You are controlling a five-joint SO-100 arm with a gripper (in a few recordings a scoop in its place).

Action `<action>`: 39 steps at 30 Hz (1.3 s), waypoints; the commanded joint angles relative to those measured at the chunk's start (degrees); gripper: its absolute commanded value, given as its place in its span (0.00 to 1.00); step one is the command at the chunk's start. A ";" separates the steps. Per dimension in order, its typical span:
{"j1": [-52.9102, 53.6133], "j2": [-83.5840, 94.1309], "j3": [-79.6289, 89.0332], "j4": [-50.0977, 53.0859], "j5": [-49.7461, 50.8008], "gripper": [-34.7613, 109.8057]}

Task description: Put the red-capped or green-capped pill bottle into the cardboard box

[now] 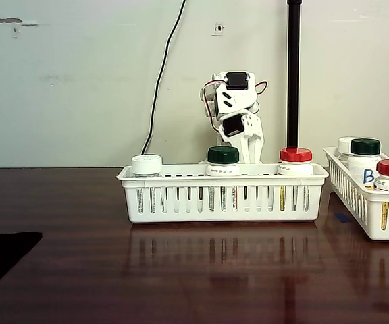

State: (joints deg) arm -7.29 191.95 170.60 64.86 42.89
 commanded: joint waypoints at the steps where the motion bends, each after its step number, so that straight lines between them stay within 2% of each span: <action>1: 1.85 4.92 -0.97 -16.44 61.96 0.24; 15: 1.14 4.92 -0.97 -16.79 61.35 0.24; 22: 1.49 4.92 -0.97 -17.75 57.39 0.24; 39: 2.90 4.92 -0.97 -19.25 58.36 0.24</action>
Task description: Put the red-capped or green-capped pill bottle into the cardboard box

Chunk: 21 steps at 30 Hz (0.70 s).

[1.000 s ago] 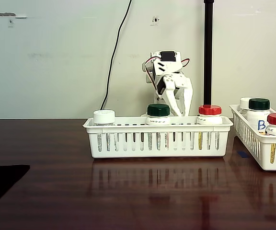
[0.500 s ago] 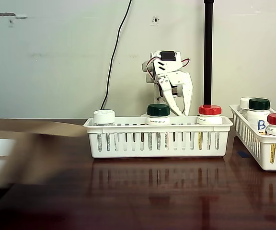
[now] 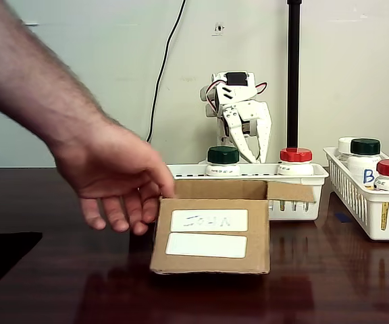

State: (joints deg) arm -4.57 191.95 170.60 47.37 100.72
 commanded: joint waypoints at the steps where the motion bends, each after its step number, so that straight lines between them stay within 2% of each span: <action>1: 0.26 4.92 -0.97 -2.11 1.14 0.25; 6: -0.26 4.92 -3.08 -4.31 1.93 0.25; 11: -3.16 4.39 -12.74 3.52 2.99 0.26; 15: -7.47 -3.78 -21.97 6.59 1.23 0.27; 21: -13.62 -11.51 -25.49 -0.62 -0.97 0.47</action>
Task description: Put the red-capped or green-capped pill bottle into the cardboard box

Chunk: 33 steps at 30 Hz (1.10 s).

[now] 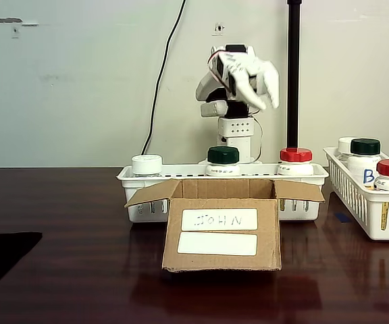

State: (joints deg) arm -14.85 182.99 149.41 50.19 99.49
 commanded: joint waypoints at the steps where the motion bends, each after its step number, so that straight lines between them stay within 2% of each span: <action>1: -4.22 -3.96 -4.22 -5.27 0.44 0.50; 6: -8.17 -15.56 -6.77 -15.03 -0.35 0.65; 9: -9.93 -24.96 -12.83 -17.67 -1.85 0.69; 26: -11.51 -81.47 -48.25 -41.31 -4.39 0.69; 33: -11.07 -96.15 -61.00 -43.86 -4.48 0.69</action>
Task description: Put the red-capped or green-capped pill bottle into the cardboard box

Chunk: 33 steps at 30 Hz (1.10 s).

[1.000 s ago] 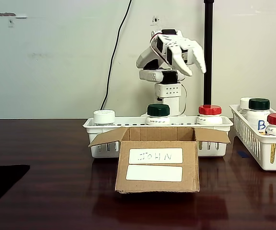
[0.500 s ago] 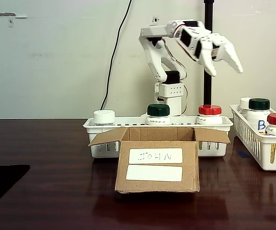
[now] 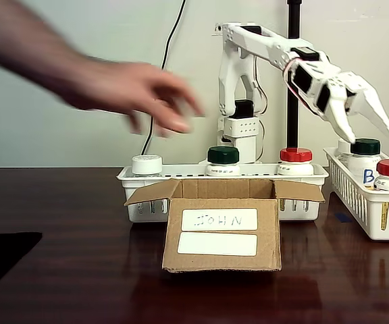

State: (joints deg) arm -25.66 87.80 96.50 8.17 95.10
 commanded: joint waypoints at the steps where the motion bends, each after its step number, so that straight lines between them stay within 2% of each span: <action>1: -0.26 -2.99 -9.76 -2.02 -0.18 0.69; 8: -2.11 -10.63 -16.00 -2.46 -0.88 0.69; 19: -4.66 -8.26 -11.60 -1.85 -2.29 0.69; 33: -1.58 -12.13 -9.23 -4.83 0.53 0.69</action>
State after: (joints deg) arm -27.42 74.09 87.71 5.27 94.39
